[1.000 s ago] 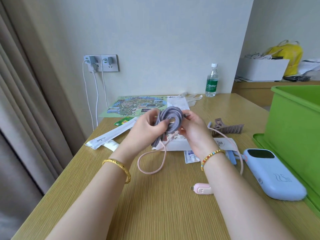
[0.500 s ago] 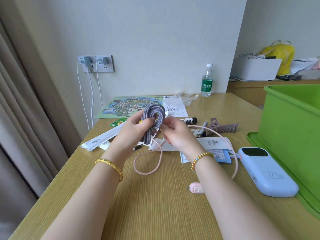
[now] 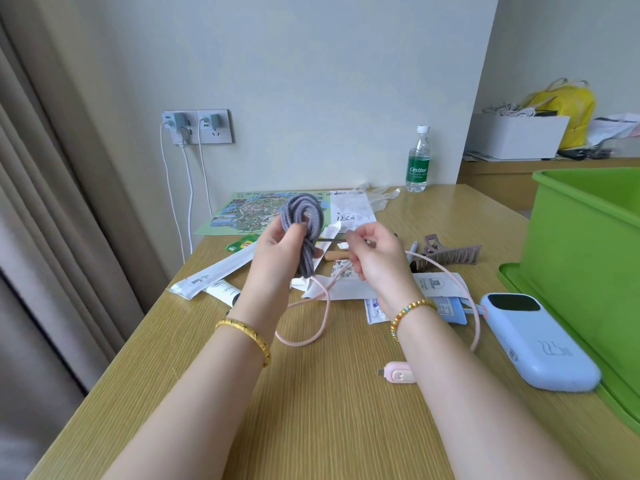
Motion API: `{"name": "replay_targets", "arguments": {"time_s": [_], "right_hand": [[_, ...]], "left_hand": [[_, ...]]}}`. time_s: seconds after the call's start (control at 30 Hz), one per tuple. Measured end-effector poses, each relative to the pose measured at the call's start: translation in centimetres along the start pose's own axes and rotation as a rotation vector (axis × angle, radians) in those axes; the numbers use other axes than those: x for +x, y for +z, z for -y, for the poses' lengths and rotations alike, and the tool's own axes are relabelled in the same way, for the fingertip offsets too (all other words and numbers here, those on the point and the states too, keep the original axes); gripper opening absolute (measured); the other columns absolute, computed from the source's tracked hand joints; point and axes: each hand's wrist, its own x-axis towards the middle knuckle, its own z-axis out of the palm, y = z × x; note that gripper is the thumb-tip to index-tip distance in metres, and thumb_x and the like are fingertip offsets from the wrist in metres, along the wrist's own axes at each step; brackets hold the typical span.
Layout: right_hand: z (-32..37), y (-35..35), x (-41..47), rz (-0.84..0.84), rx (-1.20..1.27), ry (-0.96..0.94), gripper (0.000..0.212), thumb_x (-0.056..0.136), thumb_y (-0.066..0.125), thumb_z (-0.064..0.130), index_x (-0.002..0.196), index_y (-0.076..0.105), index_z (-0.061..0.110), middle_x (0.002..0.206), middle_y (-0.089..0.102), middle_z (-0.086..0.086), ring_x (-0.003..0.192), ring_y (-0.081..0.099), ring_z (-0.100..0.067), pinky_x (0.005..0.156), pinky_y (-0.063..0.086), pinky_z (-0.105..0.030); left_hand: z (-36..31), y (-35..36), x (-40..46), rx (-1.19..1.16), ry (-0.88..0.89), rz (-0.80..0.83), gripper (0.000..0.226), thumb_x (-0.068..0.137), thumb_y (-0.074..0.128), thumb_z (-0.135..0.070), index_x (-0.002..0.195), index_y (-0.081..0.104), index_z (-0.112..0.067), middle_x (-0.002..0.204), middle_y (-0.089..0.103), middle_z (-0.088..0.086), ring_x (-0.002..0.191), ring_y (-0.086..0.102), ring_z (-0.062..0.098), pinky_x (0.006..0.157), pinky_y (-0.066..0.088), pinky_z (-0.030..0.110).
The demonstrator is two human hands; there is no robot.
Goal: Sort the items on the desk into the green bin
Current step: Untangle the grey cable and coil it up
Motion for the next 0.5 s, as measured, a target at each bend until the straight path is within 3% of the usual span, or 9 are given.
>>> {"name": "replay_targets", "arguments": {"time_s": [0.1, 0.17, 0.23, 0.3, 0.37, 0.43, 0.5], "right_hand": [[0.5, 0.9, -0.6, 0.109, -0.029, -0.139, 0.013, 0.090, 0.057, 0.014, 0.078, 0.059, 0.019, 0.054, 0.055, 0.005, 0.038, 0.046, -0.003, 0.042, 0.036, -0.012], [0.6, 1.4, -1.0, 0.175, -0.039, -0.161, 0.017, 0.089, 0.058, 0.011, 0.077, 0.061, 0.022, 0.049, 0.059, 0.006, 0.039, 0.052, -0.004, 0.041, 0.039, -0.013], [0.6, 1.7, -1.3, 0.237, -0.033, -0.148, 0.018, 0.089, 0.058, 0.008, 0.078, 0.062, 0.022, 0.053, 0.063, 0.006, 0.045, 0.059, -0.005, 0.042, 0.042, -0.015], [0.4, 1.7, -1.2, 0.295, -0.029, -0.132, 0.016, 0.089, 0.056, 0.005, 0.083, 0.062, 0.019, 0.064, 0.067, 0.003, 0.054, 0.065, -0.006, 0.042, 0.044, -0.015], [0.4, 1.6, -1.1, 0.320, -0.033, -0.116, 0.012, 0.090, 0.054, 0.004, 0.093, 0.062, 0.013, 0.071, 0.068, 0.001, 0.059, 0.067, -0.004, 0.042, 0.044, -0.014], [0.3, 1.6, -0.9, 0.287, -0.061, -0.106, 0.016, 0.091, 0.053, 0.005, 0.103, 0.062, 0.006, 0.071, 0.067, 0.002, 0.057, 0.066, -0.002, 0.041, 0.043, -0.013], [0.1, 1.6, -0.8, 0.208, -0.161, -0.150, 0.013, 0.090, 0.055, 0.009, 0.094, 0.067, 0.012, 0.065, 0.065, 0.006, 0.051, 0.063, -0.003, 0.045, 0.042, -0.012]], "left_hand": [[0.2, -1.3, 0.9, 0.024, 0.027, -0.153, 0.022, 0.090, 0.044, -0.011, 0.075, 0.055, -0.022, 0.061, 0.054, -0.003, 0.045, 0.060, 0.009, 0.042, 0.044, 0.015], [0.6, -1.7, 1.2, 0.135, 0.063, -0.172, 0.020, 0.090, 0.042, -0.010, 0.076, 0.052, -0.021, 0.068, 0.057, 0.003, 0.054, 0.058, 0.016, 0.040, 0.041, 0.014], [1.1, -1.8, 1.2, 0.289, 0.110, -0.150, 0.018, 0.090, 0.042, -0.011, 0.076, 0.047, -0.021, 0.070, 0.057, 0.004, 0.058, 0.053, 0.015, 0.044, 0.040, 0.013], [1.4, -1.5, 1.2, 0.402, 0.160, -0.115, 0.020, 0.091, 0.042, -0.011, 0.073, 0.039, -0.020, 0.059, 0.046, -0.002, 0.044, 0.043, 0.001, 0.038, 0.032, 0.009], [1.6, -1.2, 1.2, 0.448, 0.152, -0.052, 0.021, 0.093, 0.041, -0.014, 0.074, 0.033, -0.018, 0.055, 0.039, -0.004, 0.034, 0.037, 0.000, 0.034, 0.029, 0.010], [1.6, -1.1, 1.2, 0.472, 0.108, 0.002, 0.019, 0.096, 0.039, -0.020, 0.079, 0.032, -0.016, 0.057, 0.038, -0.003, 0.036, 0.037, 0.000, 0.037, 0.032, 0.015], [1.5, -0.8, 1.1, 0.510, 0.088, 0.033, 0.021, 0.098, 0.035, -0.023, 0.078, 0.031, -0.017, 0.060, 0.038, -0.001, 0.045, 0.040, 0.004, 0.046, 0.035, 0.022]]}}
